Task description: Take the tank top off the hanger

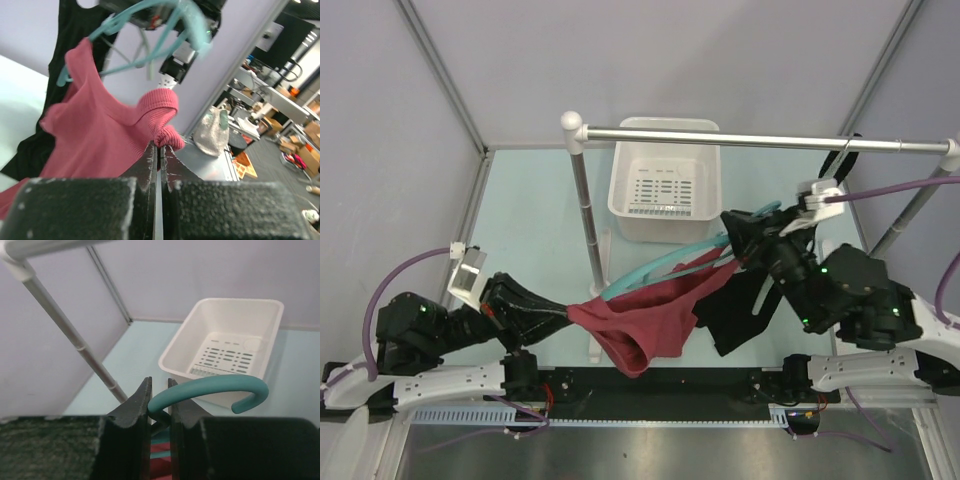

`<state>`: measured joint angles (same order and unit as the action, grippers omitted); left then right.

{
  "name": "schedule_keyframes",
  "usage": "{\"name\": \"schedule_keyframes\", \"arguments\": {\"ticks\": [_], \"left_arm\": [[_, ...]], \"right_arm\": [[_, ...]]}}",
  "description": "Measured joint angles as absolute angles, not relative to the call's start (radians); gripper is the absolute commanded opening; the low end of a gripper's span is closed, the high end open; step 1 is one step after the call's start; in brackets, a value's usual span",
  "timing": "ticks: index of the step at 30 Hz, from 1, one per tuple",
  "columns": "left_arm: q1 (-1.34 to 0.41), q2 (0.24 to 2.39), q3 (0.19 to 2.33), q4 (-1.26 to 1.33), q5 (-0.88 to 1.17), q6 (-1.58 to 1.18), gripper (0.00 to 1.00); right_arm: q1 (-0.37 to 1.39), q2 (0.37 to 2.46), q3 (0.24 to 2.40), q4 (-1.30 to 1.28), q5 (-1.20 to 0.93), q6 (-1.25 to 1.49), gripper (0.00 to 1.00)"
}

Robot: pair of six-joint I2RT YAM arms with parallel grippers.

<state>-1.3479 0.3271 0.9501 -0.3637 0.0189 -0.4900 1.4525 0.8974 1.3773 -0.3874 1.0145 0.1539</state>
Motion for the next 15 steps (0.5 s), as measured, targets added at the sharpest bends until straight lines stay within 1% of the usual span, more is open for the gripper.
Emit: {"name": "schedule_keyframes", "arguments": {"ticks": [4,7,10,15], "left_arm": [[-1.348,0.303,0.919,-0.368,-0.031,-0.497,0.00],[-1.348,0.325,0.914,-0.375,-0.070,-0.498,0.00],[-1.348,0.392,0.929,-0.393,-0.125,-0.509,0.00],[-1.348,0.601,1.008,-0.454,-0.217,-0.521,0.00]], "right_arm": [[1.450,0.803,1.323,-0.337,0.964,0.226,0.00],[1.448,0.760,1.292,-0.274,0.876,0.274,0.00],[1.447,0.773,1.293,-0.233,0.779,0.327,0.00],[1.446,0.828,1.295,-0.207,0.620,0.414,0.00]]}}
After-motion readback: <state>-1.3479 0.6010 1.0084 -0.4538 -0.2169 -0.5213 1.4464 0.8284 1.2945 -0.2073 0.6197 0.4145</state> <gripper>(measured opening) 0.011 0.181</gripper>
